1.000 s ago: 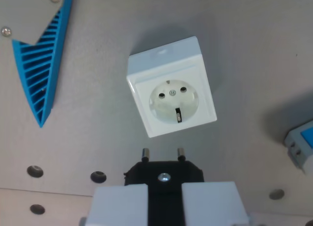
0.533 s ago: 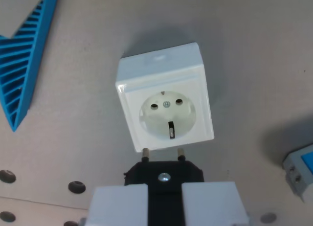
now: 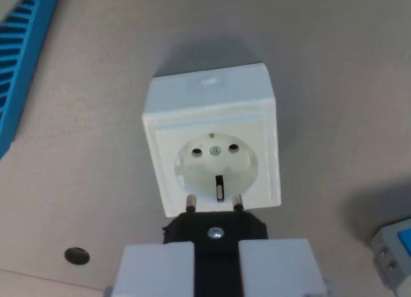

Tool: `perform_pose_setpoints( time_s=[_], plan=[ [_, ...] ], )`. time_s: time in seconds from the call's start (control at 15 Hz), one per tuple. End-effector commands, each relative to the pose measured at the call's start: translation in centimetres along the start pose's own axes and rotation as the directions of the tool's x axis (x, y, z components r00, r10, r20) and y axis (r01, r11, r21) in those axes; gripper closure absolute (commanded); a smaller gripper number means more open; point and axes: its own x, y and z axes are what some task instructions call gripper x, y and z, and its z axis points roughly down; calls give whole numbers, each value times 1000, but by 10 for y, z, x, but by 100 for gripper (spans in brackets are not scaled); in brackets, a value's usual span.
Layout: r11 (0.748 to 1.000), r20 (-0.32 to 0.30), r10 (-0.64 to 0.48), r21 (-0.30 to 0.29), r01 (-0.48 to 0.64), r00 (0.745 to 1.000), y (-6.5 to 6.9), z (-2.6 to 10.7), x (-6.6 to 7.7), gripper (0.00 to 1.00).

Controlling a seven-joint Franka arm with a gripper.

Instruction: Move above the white socket

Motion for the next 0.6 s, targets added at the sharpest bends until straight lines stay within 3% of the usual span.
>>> perform_pose_setpoints(
  time_s=[0.07,0.6],
  plan=[
    [994,-109,-100,-47,95,989,4,11,-8,100],
    [995,-115,-87,-49,82,990,4,21,-12,100]
  ],
)
